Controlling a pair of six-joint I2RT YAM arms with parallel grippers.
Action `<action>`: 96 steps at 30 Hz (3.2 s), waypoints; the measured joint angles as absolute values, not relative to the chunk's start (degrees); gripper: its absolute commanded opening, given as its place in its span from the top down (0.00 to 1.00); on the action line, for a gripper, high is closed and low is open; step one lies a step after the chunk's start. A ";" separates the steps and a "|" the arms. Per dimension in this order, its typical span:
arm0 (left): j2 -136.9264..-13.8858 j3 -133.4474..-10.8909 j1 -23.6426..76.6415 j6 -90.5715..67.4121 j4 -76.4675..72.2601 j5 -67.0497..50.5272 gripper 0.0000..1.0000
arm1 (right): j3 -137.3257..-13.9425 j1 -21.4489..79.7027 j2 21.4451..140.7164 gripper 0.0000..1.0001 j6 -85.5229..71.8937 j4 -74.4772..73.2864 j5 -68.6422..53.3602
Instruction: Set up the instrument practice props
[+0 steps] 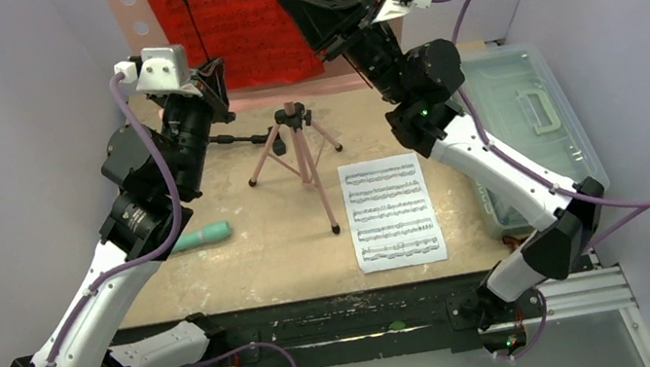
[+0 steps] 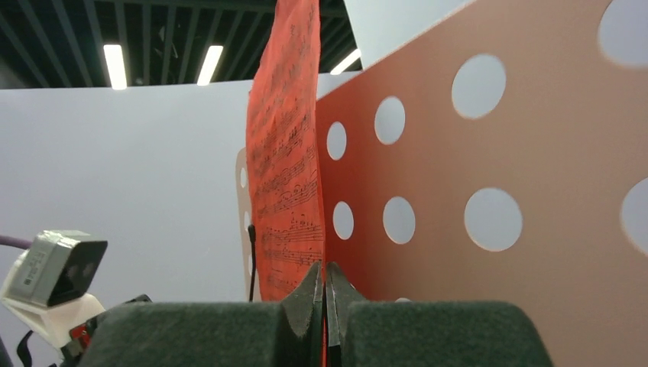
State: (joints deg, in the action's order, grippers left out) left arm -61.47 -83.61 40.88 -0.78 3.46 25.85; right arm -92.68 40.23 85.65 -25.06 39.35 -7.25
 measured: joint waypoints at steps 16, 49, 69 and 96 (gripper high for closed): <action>-61.49 -83.64 40.88 -0.80 3.51 25.58 1.00 | -95.39 44.53 92.99 1.00 -25.21 41.43 -6.72; -55.59 -83.74 40.88 -5.43 8.88 24.25 0.12 | -92.33 45.32 84.73 0.48 -20.67 31.18 -0.49; -37.32 -63.29 40.88 -11.18 24.95 6.31 0.11 | -50.68 45.32 40.12 0.26 -14.44 -0.08 -1.65; -57.91 -25.34 57.01 -40.69 -7.86 -7.42 0.21 | -31.38 22.48 64.99 0.07 -39.20 -9.23 9.50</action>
State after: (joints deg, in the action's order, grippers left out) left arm -57.91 -25.34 57.01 -40.69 -7.86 -7.42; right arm -31.38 22.48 64.99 -39.20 -9.23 9.50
